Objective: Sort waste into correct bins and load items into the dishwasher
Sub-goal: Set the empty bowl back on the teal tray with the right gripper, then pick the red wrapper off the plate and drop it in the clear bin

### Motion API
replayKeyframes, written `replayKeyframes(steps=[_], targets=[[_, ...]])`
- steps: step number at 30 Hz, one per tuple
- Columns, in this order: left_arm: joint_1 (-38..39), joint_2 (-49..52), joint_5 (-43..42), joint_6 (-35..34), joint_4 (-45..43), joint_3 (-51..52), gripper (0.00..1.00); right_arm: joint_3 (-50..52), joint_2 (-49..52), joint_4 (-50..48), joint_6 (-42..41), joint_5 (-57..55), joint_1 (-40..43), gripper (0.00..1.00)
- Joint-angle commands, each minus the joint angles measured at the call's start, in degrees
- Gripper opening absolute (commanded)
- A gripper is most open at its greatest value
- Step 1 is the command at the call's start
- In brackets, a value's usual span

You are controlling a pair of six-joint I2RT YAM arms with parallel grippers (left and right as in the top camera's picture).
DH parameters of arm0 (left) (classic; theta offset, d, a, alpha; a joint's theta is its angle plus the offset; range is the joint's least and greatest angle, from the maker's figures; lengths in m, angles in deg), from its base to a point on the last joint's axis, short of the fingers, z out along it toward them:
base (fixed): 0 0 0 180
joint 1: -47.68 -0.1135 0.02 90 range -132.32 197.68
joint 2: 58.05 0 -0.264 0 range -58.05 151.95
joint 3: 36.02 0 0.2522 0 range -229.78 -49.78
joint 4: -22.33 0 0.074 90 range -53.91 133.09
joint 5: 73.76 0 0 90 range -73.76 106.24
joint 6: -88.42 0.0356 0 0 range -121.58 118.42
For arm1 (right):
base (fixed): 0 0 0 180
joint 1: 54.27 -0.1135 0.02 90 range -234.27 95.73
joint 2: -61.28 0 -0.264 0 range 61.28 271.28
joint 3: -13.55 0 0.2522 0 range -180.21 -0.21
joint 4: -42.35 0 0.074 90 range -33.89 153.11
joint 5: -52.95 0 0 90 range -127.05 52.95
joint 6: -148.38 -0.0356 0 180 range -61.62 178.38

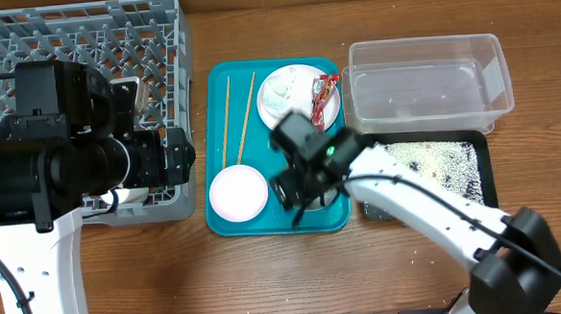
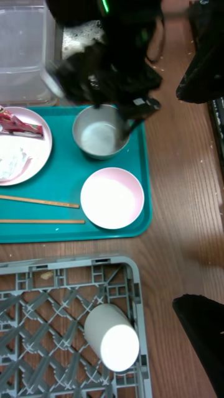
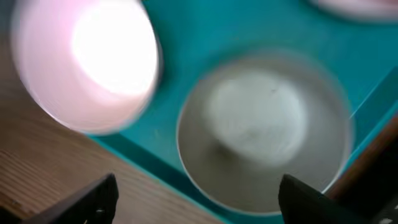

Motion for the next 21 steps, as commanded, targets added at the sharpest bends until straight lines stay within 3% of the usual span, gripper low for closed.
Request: replayKeyframes(steps=[1, 12, 15, 17, 21], targets=[[0.11, -0.13, 0.13, 0.94, -0.22, -0.85, 1.0, -10.97, -0.68, 2.62, -0.26, -0.28, 4.94, 0.82], [0.11, -0.13, 0.13, 0.94, -0.22, -0.85, 1.0, -13.55, 12.39, -6.47, -0.31, -0.31, 16.26, 0.8], [0.11, -0.13, 0.13, 0.94, -0.22, -0.85, 1.0, -13.55, 15.93, -10.1, -2.08, -0.17, 18.03, 0.77], [0.11, -0.13, 0.13, 0.94, -0.22, -0.85, 1.0, -13.55, 18.03, -12.5, -2.27, 1.27, 18.73, 0.68], [0.11, -0.13, 0.13, 0.94, -0.22, -0.85, 1.0, -13.55, 21.22, -15.87, -3.1, 1.62, 18.75, 0.67]])
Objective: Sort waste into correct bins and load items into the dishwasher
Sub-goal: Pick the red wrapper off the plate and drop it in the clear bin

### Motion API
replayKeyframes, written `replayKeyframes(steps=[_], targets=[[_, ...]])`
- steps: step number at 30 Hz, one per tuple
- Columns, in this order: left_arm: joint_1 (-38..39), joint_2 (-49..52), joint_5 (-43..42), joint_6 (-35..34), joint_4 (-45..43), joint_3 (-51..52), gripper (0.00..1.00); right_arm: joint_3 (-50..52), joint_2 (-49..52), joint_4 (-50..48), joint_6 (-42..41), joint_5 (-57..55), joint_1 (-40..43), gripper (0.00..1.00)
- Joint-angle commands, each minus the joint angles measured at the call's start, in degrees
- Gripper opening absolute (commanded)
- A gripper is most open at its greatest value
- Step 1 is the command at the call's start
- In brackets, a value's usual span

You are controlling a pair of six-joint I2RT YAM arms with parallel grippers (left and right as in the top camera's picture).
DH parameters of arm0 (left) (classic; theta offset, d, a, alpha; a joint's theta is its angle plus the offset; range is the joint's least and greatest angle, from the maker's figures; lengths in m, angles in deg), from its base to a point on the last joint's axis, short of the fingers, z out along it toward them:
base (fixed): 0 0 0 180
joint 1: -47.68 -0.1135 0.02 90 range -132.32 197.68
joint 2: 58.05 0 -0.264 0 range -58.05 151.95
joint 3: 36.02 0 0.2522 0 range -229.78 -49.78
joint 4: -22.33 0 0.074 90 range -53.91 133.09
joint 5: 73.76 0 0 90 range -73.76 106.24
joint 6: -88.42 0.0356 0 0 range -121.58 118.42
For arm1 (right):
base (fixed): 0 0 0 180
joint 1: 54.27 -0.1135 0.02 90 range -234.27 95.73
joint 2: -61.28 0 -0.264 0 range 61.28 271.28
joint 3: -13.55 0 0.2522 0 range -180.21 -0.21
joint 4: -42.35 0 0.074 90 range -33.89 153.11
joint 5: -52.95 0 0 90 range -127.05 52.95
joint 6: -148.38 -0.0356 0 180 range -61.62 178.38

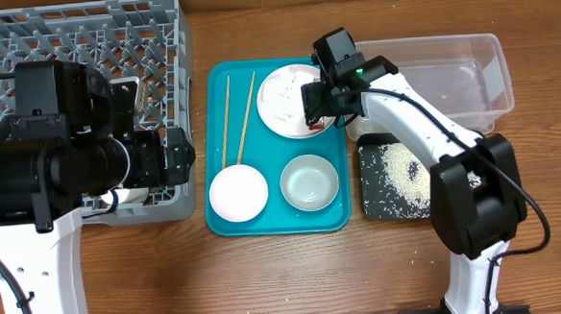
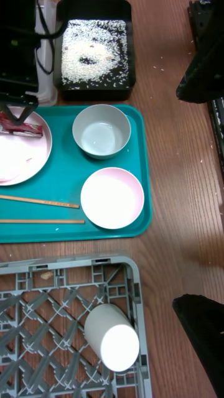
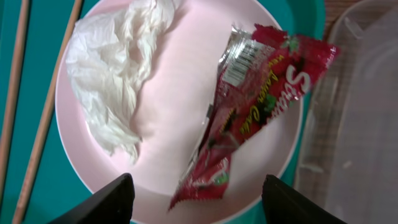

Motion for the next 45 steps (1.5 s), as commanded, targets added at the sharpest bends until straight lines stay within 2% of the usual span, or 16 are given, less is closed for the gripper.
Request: replayKeyframes(steps=[1, 5, 7, 10, 11, 12, 17, 24, 33, 37, 38, 41, 45], targets=[[0.11, -0.13, 0.13, 0.92, -0.22, -0.85, 1.0, -0.37, 2.01, -2.21, -1.27, 1.16, -0.52, 0.66], [0.11, -0.13, 0.13, 0.94, -0.22, -0.85, 1.0, -0.37, 5.81, -3.72, -4.85, 1.2, -0.52, 0.65], [0.11, -0.13, 0.13, 0.94, -0.22, -0.85, 1.0, -0.37, 6.8, -4.24, -5.01, 1.11, -0.52, 0.59], [0.11, -0.13, 0.13, 0.94, -0.22, -0.85, 1.0, -0.37, 7.48, -4.59, -5.01, 1.16, -0.52, 0.25], [0.11, -0.13, 0.13, 0.94, -0.22, -0.85, 1.0, -0.55, 7.19, -4.42, -4.98, 1.42, -0.52, 0.08], [0.11, -0.13, 0.13, 0.94, -0.22, -0.85, 1.0, -0.94, 6.8, -3.45, -4.98, 1.73, -0.52, 0.04], [0.11, -0.13, 0.13, 0.94, -0.22, -0.85, 1.0, -7.21, 1.38, 5.4, -2.99, 6.19, -0.5, 0.04], [0.11, -0.13, 0.13, 0.94, -0.2, -0.85, 1.0, -17.09, -6.27, 17.64, -2.12, 3.8, 2.54, 0.04], [0.11, -0.13, 0.13, 0.94, -0.22, -0.85, 1.0, -13.51, -4.72, 22.97, 3.32, 1.4, 11.98, 0.04], [0.11, -0.13, 0.13, 0.92, -0.22, -0.85, 1.0, -12.61, -2.08, 23.96, 0.55, 1.33, 14.67, 0.04], [0.11, -0.13, 0.13, 0.94, -0.22, -0.85, 1.0, -12.61, -1.7, 24.0, -1.11, 1.31, 15.17, 0.06], [0.11, -0.13, 0.13, 0.94, -0.22, -0.85, 1.0, -13.09, -1.68, 24.02, -1.97, 4.68, 15.61, 0.53], [0.11, -0.13, 0.13, 0.94, -0.22, -0.85, 1.0, -15.13, -2.95, 25.44, 0.92, 11.43, 15.06, 0.56]])
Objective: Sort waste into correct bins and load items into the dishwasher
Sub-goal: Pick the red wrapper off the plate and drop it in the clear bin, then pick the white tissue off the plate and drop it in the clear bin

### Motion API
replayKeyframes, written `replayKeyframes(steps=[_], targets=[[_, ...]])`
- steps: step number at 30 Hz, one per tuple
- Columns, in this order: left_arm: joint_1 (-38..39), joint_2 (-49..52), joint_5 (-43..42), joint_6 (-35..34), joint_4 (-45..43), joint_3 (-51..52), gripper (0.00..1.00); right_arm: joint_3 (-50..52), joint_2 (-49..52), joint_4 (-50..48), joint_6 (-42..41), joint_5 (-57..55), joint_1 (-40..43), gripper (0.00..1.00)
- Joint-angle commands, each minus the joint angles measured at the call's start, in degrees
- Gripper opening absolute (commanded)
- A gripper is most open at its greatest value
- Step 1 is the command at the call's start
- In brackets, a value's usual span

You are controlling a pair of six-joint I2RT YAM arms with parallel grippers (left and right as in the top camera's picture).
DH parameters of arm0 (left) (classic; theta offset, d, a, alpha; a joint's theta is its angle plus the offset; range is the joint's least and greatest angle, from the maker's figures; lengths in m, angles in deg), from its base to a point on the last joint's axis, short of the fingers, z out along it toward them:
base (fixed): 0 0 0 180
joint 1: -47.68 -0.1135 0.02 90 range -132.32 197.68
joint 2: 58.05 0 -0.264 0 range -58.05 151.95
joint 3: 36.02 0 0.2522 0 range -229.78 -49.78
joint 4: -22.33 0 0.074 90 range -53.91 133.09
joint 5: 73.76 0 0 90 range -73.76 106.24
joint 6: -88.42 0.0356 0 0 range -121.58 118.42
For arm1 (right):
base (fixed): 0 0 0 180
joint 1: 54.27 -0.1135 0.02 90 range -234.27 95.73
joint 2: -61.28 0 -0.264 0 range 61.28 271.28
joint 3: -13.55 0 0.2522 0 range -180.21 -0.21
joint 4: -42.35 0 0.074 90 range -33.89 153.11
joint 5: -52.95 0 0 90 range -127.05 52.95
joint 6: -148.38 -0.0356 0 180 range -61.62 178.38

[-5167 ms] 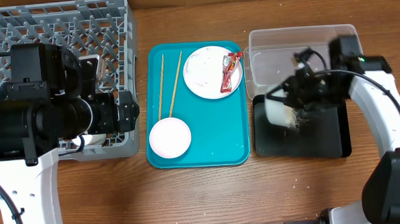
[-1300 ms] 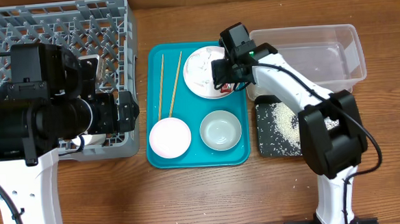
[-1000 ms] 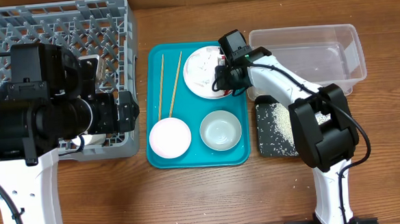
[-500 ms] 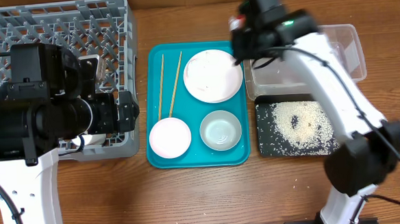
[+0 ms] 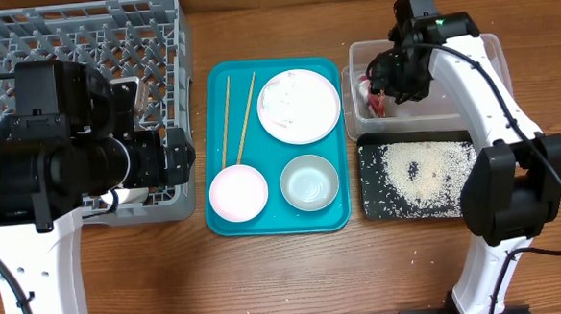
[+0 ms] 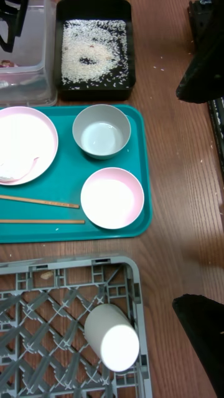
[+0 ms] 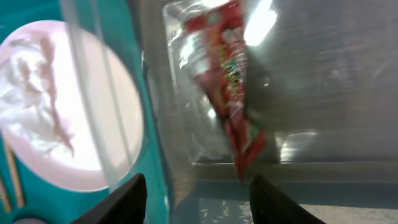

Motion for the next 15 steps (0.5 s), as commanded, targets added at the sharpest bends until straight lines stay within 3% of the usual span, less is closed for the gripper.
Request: replayKeyframes(steps=[1, 7, 15], targets=[[0.11, -0.13, 0.13, 0.92, -0.2, -0.85, 1.0, -2.82, -3.21, 0.33, 1.53, 8.48, -0.9, 0.57], [0.11, -0.13, 0.13, 0.92, -0.2, -0.85, 1.0, -2.73, -4.46, -1.09, 7.91, 12.85, -8.41, 0.59], [0.11, -0.13, 0.13, 0.94, -0.2, -0.85, 1.0, 1.62, 2.14, -10.8, 7.93, -10.12, -22.32, 0.66]])
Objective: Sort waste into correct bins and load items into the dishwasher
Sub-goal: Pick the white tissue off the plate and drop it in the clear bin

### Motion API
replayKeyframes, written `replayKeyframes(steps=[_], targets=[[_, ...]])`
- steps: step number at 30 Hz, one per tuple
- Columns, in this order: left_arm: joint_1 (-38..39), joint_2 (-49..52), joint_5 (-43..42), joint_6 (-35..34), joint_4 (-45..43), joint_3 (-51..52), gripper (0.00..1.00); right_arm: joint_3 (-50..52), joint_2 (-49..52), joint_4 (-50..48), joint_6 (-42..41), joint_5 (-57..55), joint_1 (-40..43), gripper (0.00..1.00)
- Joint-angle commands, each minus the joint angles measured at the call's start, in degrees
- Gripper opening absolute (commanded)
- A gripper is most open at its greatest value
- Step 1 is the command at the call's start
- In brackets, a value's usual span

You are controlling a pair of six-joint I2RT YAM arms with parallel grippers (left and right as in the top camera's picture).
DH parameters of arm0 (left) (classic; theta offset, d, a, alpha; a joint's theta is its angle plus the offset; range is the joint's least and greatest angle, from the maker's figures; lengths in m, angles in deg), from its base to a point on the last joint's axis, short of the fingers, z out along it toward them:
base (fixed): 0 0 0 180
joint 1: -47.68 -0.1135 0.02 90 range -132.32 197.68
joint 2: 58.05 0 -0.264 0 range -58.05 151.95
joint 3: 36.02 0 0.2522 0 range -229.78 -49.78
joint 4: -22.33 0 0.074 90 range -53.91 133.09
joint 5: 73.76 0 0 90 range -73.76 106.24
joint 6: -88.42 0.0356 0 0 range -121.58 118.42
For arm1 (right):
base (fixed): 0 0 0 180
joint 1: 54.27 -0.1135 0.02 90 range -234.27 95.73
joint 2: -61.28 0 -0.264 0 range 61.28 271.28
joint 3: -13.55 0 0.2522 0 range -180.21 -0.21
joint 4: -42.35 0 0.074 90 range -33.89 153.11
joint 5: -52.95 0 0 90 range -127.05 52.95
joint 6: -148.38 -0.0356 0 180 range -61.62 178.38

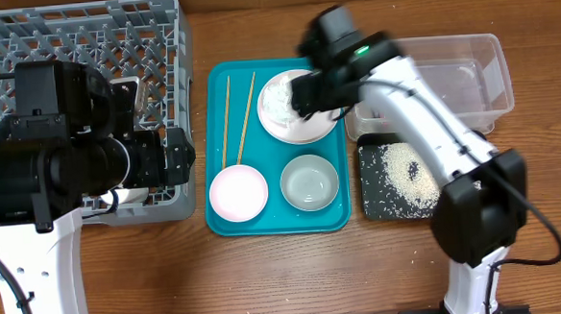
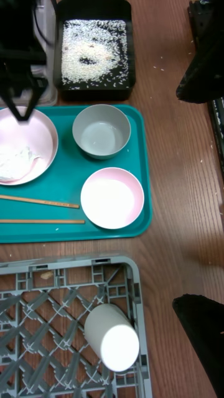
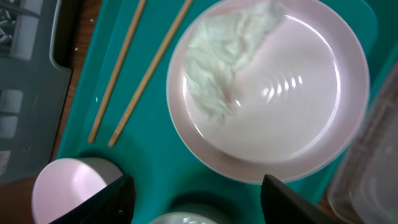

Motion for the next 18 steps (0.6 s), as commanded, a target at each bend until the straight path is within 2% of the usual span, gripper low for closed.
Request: replayKeyframes(steps=[1, 5, 9, 10, 11, 13, 14, 18], targets=[[0.11, -0.13, 0.13, 0.92, -0.24, -0.85, 1.0, 2.16, 4.72, -3.91, 0.9, -10.95, -2.75, 0.67], [0.11, -0.13, 0.13, 0.92, -0.24, -0.85, 1.0, 3.06, 10.38, -10.54, -0.13, -10.64, -3.1, 0.67], [0.11, -0.13, 0.13, 0.94, -0.22, -0.85, 1.0, 3.08, 13.79, -12.83, -0.2, -7.32, -3.13, 0.67], [0.11, -0.13, 0.13, 0.94, -0.24, -0.85, 1.0, 3.08, 14.34, -13.33, -0.15, -7.43, -3.15, 0.64], [0.11, -0.13, 0.13, 0.94, -0.24, -0.85, 1.0, 3.08, 14.8, -13.79, -0.15, -7.61, -3.17, 0.42], [0.11, -0.13, 0.13, 0.94, -0.24, -0.85, 1.0, 2.99, 14.86, -14.58, -0.17, -7.58, -3.04, 0.08], [0.11, -0.13, 0.13, 0.92, -0.24, -0.85, 1.0, 2.4, 14.4, -14.05, -0.2, -7.58, -2.89, 0.04], [0.11, -0.13, 0.13, 0.94, -0.24, -0.85, 1.0, -2.01, 11.32, -8.17, -1.66, -7.54, -2.16, 0.04]])
